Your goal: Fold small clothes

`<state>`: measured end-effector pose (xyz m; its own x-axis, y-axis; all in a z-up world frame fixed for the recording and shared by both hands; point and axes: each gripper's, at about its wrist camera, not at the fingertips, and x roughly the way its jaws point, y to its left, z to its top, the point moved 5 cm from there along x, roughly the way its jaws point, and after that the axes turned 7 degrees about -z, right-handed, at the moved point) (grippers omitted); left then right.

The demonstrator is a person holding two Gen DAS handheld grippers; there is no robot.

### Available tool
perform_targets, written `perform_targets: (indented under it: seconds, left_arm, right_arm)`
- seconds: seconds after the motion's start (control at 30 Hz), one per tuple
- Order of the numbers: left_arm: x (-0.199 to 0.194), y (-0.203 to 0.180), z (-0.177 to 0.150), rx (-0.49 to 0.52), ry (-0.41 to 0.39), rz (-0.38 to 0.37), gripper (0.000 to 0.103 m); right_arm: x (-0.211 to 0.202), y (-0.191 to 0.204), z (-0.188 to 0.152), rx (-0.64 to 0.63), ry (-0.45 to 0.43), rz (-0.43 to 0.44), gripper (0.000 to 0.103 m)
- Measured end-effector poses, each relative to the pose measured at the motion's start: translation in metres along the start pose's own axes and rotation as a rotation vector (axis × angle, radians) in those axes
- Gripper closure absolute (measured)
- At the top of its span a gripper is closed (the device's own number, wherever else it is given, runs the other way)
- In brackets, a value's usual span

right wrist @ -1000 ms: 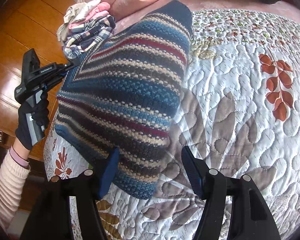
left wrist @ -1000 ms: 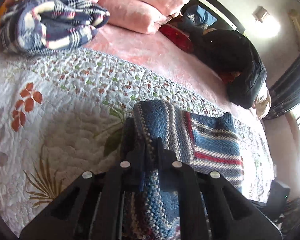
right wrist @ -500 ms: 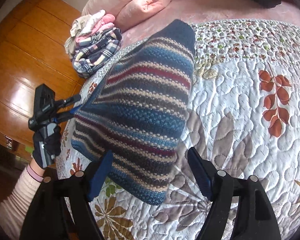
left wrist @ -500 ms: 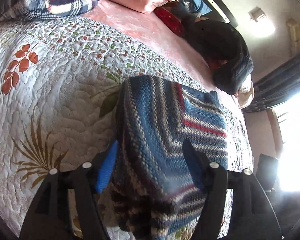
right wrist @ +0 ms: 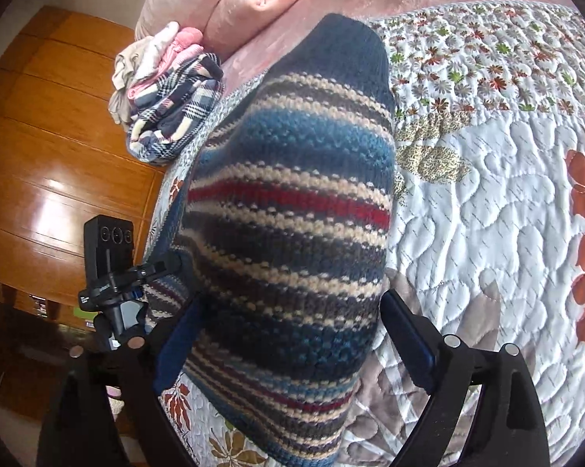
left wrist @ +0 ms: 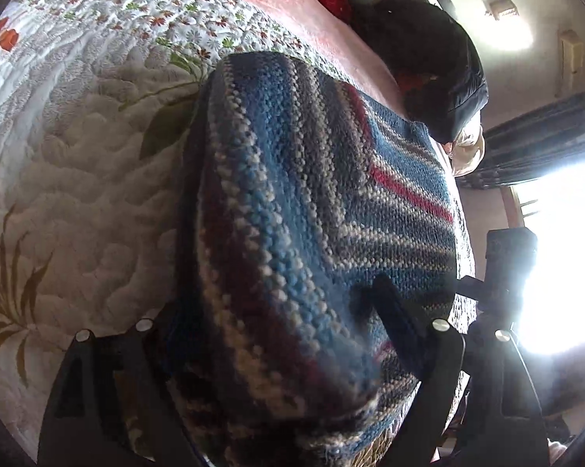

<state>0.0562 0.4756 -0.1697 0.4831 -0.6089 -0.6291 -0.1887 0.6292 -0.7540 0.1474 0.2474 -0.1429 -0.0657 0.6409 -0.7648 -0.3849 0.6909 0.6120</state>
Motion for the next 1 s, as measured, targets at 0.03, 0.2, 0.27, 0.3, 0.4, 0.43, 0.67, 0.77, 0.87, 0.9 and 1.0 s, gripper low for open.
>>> perform_targets:
  seconds: [0.03, 0.2, 0.27, 0.3, 0.4, 0.43, 0.67, 0.77, 0.87, 0.9, 1.0]
  left_arm:
    - [0.003, -0.001, 0.001, 0.0, 0.009, 0.004, 0.018]
    - [0.01, -0.004, 0.003, 0.021, 0.043, 0.011, 0.018]
    - [0.014, -0.003, 0.005, 0.02, 0.045, 0.045, 0.03]
    - [0.016, -0.003, 0.006, 0.018, 0.046, 0.063, 0.033]
    - [0.016, -0.007, 0.007, 0.025, 0.039, 0.08, 0.053]
    - [0.015, -0.009, 0.005, 0.018, 0.03, 0.066, 0.061]
    - [0.003, -0.042, -0.011, -0.002, -0.051, -0.042, 0.07]
    - [0.01, -0.073, -0.031, 0.022, -0.043, -0.088, 0.071]
    - [0.023, -0.102, -0.058, 0.021, -0.023, -0.143, 0.071]
    - [0.027, -0.11, -0.066, 0.017, -0.018, -0.158, 0.071]
    - [0.04, -0.134, -0.096, 0.017, -0.003, -0.186, 0.071]
  right_arm:
    - [0.004, -0.001, 0.0, 0.005, 0.005, 0.014, 0.009]
    - [0.019, 0.001, 0.003, 0.028, 0.03, 0.069, 0.006]
    - [0.023, 0.004, 0.004, 0.032, 0.026, 0.077, 0.007]
    - [0.023, 0.004, 0.004, 0.027, 0.022, 0.07, 0.01]
    - [0.019, 0.009, 0.003, 0.001, 0.0, 0.041, 0.024]
    - [0.016, 0.011, 0.002, -0.005, -0.006, 0.043, 0.027]
    - [-0.026, 0.021, -0.013, -0.056, -0.024, 0.049, 0.04]
    - [-0.062, 0.012, -0.027, -0.069, -0.037, 0.058, 0.041]
    - [-0.091, -0.01, -0.046, -0.073, -0.031, 0.038, 0.041]
    - [-0.1, -0.02, -0.054, -0.066, -0.028, 0.034, 0.041]
    - [-0.124, -0.052, -0.082, -0.041, -0.011, 0.02, 0.041]
